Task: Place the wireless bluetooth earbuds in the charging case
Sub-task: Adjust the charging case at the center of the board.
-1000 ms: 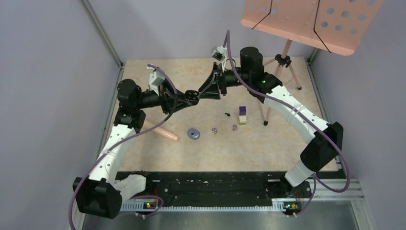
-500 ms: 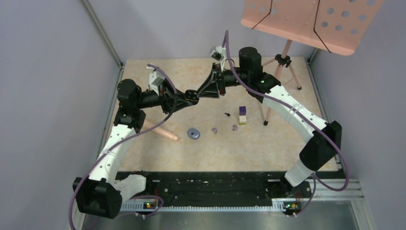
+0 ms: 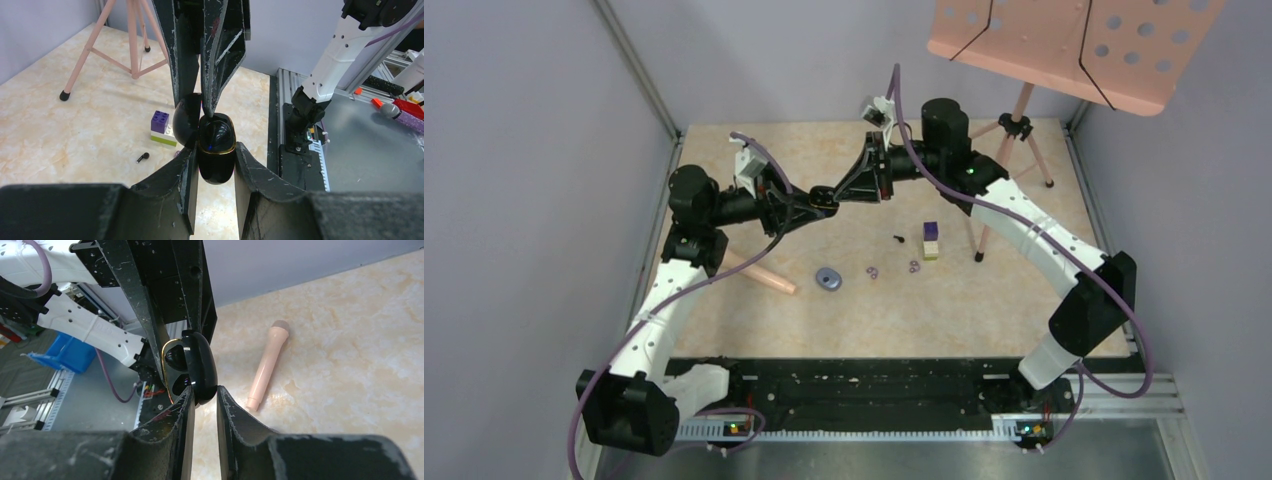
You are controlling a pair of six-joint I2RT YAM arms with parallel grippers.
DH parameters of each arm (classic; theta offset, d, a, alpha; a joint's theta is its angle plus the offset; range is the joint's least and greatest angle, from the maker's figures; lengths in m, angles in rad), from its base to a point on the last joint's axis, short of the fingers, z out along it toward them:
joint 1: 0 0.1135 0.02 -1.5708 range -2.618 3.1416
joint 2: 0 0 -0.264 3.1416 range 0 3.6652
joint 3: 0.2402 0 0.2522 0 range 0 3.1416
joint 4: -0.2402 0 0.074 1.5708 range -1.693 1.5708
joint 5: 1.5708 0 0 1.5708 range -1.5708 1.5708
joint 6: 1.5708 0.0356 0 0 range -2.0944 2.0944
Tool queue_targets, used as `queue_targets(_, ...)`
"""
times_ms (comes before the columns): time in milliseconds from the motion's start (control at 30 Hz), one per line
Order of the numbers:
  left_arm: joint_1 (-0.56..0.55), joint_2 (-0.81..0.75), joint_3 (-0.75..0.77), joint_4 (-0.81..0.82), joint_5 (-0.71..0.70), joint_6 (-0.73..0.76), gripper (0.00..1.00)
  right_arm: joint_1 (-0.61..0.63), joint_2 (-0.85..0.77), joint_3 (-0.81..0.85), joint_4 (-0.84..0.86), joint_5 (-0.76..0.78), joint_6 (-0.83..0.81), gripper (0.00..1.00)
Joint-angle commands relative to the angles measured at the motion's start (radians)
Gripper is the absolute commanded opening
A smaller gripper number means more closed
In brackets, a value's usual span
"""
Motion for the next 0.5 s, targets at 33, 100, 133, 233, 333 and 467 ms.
queue_targets(33,-0.004,0.003,-0.001,0.071,-0.015,-0.003,0.00,0.025,0.016,0.029,0.031,-0.016,-0.016,0.14)
queue_targets(100,-0.003,0.002,-0.005,0.066,-0.020,0.002,0.00,0.025,0.015,0.028,0.032,-0.010,-0.018,0.07)
queue_targets(133,-0.003,0.002,-0.007,0.059,-0.025,0.006,0.01,0.025,0.013,0.027,0.031,-0.005,-0.020,0.03)
queue_targets(233,-0.003,0.000,-0.013,0.012,-0.070,0.034,0.16,0.025,0.003,0.021,0.023,0.025,-0.036,0.00)
queue_targets(333,-0.003,-0.002,-0.009,-0.060,-0.099,0.089,0.22,0.024,-0.005,0.021,0.004,0.062,-0.059,0.00)
queue_targets(467,-0.003,0.000,-0.012,-0.101,-0.107,0.122,0.24,0.024,-0.013,0.011,-0.002,0.089,-0.073,0.00)
